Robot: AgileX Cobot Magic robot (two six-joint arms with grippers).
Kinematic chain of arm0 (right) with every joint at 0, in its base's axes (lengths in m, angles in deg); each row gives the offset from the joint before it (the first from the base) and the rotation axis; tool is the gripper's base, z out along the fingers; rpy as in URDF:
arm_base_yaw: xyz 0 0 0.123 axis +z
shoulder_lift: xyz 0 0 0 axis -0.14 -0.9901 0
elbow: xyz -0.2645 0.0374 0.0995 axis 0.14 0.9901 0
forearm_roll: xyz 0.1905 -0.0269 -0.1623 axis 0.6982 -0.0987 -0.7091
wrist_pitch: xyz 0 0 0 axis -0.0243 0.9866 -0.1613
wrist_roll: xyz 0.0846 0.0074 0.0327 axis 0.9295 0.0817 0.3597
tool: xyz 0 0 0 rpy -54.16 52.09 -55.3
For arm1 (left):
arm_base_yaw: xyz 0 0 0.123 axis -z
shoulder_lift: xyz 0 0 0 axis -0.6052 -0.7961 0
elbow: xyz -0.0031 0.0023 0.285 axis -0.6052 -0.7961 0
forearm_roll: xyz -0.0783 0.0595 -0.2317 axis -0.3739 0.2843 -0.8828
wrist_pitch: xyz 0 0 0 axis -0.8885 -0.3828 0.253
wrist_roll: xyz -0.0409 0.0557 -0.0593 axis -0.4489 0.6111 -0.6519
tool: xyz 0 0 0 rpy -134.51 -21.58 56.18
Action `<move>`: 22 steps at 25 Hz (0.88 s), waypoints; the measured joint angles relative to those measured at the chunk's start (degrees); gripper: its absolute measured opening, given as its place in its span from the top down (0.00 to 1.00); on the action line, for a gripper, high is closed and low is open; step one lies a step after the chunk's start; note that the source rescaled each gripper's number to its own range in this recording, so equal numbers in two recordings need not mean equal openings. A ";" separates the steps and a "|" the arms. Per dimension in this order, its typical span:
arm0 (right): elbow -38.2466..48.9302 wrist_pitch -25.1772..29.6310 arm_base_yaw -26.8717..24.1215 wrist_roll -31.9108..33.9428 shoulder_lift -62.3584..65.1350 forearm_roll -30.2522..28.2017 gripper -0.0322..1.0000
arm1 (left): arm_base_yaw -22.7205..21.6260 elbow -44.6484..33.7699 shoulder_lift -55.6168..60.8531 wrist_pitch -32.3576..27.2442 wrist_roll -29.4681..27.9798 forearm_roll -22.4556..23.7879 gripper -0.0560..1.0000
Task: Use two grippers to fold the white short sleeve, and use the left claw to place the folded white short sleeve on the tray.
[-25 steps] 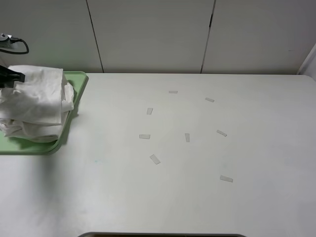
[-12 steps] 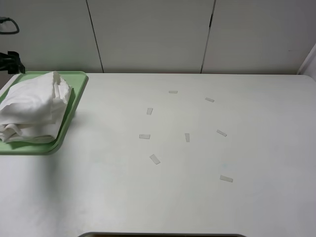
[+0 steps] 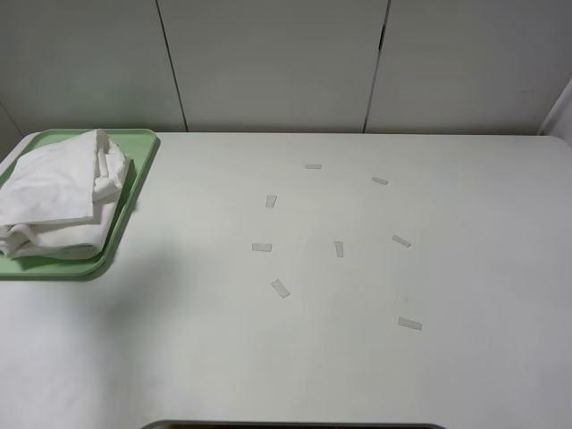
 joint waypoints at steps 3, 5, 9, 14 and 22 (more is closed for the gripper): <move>0.00 0.00 0.00 0.00 0.00 0.00 0.00 | 0.00 -0.39 5.99 -3.40 0.59 -0.01 0.00; 0.00 0.00 0.00 0.00 0.00 0.00 0.00 | 0.00 -0.65 7.60 -3.91 0.86 -0.01 0.00; 0.00 0.00 0.00 0.00 0.00 0.00 0.00 | 0.00 -6.90 25.43 -6.14 2.40 -0.20 0.00; 0.00 0.00 0.00 0.00 0.00 0.00 0.00 | 0.00 -11.75 40.71 -15.40 2.45 -0.49 0.00; 0.00 0.00 0.00 0.00 0.00 0.00 0.00 | 8.28 -19.77 61.26 -30.76 -0.36 -0.67 0.00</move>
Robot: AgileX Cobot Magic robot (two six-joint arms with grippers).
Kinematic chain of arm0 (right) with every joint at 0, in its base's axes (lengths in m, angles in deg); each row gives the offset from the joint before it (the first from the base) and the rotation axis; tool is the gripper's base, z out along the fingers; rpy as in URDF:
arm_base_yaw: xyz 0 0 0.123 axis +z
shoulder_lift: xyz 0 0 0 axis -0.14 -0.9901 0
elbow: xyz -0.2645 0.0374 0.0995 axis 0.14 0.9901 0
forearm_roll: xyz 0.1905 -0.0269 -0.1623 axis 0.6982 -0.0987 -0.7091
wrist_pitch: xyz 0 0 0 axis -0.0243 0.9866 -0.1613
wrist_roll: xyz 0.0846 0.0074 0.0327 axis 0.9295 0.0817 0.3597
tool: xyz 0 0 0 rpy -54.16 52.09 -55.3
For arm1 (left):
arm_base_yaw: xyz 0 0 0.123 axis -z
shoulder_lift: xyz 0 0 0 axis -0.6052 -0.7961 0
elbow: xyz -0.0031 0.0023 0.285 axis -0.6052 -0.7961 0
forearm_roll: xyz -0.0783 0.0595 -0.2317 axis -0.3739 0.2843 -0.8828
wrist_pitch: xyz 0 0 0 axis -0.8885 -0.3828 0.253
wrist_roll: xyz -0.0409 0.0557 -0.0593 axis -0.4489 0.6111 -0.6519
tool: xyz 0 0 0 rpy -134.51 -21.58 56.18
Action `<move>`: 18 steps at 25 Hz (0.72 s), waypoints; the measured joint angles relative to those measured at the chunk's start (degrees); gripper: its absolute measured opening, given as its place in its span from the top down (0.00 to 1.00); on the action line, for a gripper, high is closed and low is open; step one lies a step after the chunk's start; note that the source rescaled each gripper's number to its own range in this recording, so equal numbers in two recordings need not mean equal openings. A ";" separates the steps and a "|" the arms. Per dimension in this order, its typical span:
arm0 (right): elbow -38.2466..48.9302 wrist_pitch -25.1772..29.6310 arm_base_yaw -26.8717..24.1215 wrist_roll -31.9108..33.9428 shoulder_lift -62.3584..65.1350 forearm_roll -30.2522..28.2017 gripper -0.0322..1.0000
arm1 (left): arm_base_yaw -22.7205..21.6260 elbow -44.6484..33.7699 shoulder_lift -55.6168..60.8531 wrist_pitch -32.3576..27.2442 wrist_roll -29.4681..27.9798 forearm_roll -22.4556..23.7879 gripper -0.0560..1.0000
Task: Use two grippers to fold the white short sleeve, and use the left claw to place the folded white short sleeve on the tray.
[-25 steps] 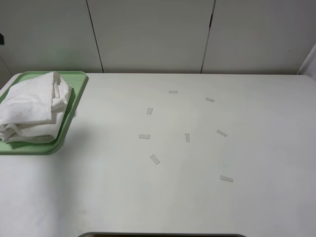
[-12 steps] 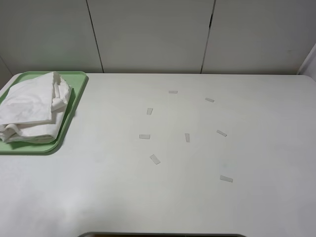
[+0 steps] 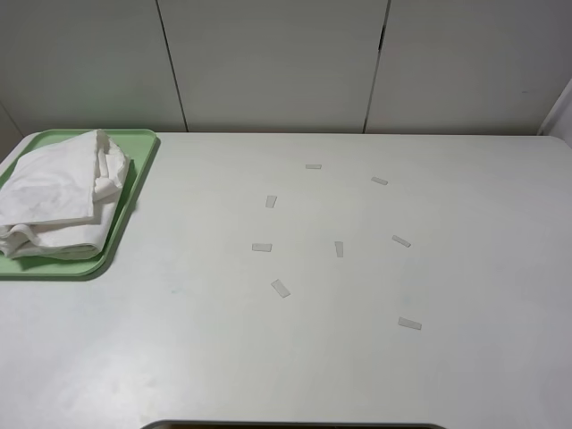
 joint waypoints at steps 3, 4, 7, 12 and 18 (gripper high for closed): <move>0.00 0.00 0.00 0.00 0.00 0.00 0.00 | 0.43 -1.80 3.22 -1.04 -0.71 0.00 0.00; 0.00 0.00 0.00 0.00 0.00 0.00 0.00 | 0.47 -2.70 4.91 -1.81 -1.02 0.00 0.00; 0.00 0.00 0.00 0.00 0.00 0.00 0.00 | 0.47 -3.93 8.13 -3.60 -2.57 0.00 0.00; 0.00 0.00 0.00 0.00 0.00 0.00 0.00 | 4.69 -4.10 14.47 -9.25 -6.86 -0.78 0.00; 0.00 0.00 0.00 0.00 0.00 0.00 0.00 | 5.90 -4.10 14.65 -15.60 -8.01 -0.79 0.00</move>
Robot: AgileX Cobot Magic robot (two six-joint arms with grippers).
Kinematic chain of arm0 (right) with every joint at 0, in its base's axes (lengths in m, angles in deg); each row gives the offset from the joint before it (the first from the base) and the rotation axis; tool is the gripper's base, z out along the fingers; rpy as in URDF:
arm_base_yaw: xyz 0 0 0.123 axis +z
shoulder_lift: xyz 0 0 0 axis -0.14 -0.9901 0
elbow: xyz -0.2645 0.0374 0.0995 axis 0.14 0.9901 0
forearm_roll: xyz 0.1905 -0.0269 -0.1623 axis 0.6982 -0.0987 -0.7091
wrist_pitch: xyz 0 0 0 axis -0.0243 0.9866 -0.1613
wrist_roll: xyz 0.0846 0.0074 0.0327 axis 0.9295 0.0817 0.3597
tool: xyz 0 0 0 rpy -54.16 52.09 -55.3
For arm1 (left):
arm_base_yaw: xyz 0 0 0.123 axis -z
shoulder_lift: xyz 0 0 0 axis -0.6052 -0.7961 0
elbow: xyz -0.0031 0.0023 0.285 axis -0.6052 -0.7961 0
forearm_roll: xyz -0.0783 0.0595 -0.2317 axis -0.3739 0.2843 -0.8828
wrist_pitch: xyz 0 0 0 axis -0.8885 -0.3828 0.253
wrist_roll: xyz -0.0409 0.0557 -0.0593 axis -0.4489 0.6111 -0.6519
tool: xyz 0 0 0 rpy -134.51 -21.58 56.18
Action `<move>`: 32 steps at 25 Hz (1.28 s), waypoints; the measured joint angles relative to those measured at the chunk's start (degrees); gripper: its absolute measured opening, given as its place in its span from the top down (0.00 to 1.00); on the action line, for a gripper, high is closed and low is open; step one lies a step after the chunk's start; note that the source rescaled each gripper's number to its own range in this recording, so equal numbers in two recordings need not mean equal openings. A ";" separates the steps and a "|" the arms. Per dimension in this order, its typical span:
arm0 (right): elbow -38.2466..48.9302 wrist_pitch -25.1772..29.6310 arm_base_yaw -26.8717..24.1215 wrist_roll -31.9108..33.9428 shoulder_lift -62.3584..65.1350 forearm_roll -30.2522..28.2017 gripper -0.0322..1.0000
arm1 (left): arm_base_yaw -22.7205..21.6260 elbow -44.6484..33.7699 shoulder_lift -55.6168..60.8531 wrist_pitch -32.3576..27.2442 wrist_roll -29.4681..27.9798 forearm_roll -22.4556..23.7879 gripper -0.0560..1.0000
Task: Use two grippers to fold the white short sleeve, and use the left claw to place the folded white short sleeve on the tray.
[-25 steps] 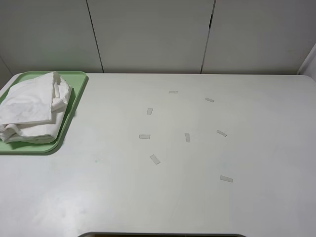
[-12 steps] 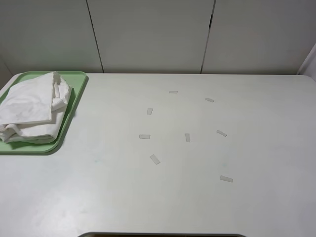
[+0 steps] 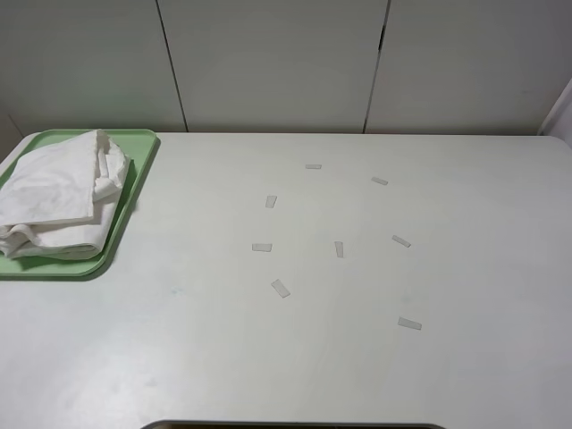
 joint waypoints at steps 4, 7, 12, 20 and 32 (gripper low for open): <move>0.00 0.00 0.00 0.00 0.00 0.00 0.00 | 0.00 -2.29 0.00 -1.10 -1.96 1.96 0.00; 0.00 0.00 0.00 0.00 0.00 0.00 0.00 | 0.00 -4.89 0.00 -2.35 -2.34 2.35 0.00; 0.00 0.00 0.00 0.00 0.00 0.00 0.00 | 0.00 -5.82 0.00 -0.90 -2.40 2.69 0.00; 0.00 0.00 0.00 0.00 0.00 0.00 0.00 | 0.00 -6.86 0.00 1.22 -2.67 3.31 0.00; 0.00 0.00 0.00 0.00 0.00 0.00 0.00 | 0.00 -6.93 0.00 1.22 -2.72 3.56 0.00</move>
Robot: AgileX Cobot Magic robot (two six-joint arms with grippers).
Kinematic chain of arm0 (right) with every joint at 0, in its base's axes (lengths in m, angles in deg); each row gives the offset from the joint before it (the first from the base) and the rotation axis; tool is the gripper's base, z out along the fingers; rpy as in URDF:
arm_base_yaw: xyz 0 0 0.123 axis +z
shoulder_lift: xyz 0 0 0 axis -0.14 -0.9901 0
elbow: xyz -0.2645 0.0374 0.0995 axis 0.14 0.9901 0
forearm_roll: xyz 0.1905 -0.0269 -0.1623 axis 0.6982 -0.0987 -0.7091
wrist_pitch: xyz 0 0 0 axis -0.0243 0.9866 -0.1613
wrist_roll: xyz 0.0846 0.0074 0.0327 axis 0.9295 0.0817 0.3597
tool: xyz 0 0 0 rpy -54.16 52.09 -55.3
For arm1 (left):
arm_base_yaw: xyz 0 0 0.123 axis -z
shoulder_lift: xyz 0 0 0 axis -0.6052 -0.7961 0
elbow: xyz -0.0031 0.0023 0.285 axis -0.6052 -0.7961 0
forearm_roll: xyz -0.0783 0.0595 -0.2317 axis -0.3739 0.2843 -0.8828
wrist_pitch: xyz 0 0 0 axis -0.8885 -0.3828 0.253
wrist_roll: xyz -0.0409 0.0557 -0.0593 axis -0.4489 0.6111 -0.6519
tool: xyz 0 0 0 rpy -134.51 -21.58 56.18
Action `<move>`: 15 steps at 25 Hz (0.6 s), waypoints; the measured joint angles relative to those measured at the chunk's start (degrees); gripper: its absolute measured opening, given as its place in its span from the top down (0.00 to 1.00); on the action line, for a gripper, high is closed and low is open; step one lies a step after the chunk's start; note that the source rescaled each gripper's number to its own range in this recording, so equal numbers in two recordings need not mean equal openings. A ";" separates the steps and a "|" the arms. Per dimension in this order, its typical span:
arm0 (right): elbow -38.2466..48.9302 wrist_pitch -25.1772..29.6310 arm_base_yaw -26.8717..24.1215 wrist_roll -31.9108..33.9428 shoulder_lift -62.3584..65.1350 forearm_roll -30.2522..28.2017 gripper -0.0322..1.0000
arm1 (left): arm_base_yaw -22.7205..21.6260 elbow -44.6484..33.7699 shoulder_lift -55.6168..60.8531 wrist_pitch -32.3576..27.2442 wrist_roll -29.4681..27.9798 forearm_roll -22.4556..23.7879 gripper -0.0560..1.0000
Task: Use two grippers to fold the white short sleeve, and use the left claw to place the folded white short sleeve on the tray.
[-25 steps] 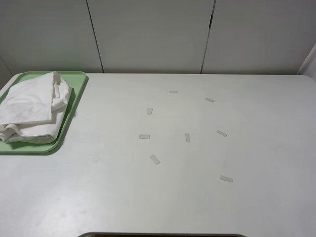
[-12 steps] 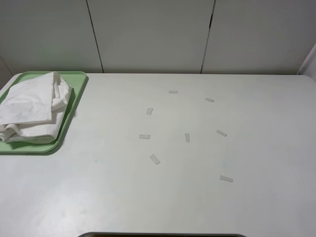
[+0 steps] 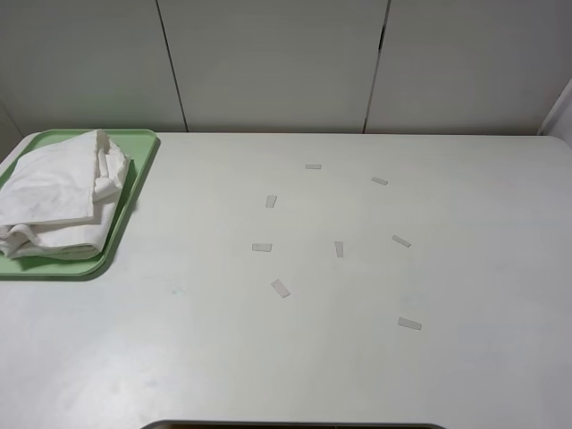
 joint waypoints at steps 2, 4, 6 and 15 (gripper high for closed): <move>0.00 0.00 0.00 0.00 0.00 0.00 0.00 | 0.00 0.00 0.00 0.00 0.00 0.17 0.00; 0.00 0.00 0.00 0.00 0.00 0.00 0.00 | 0.00 0.00 0.00 0.00 0.00 0.28 0.00; 0.00 0.00 0.00 0.00 0.00 0.00 0.00 | 0.00 0.00 0.00 0.00 0.00 0.29 0.00; 0.00 0.00 0.00 0.00 0.00 0.00 0.00 | 0.00 0.00 0.00 0.00 3.29 0.40 0.00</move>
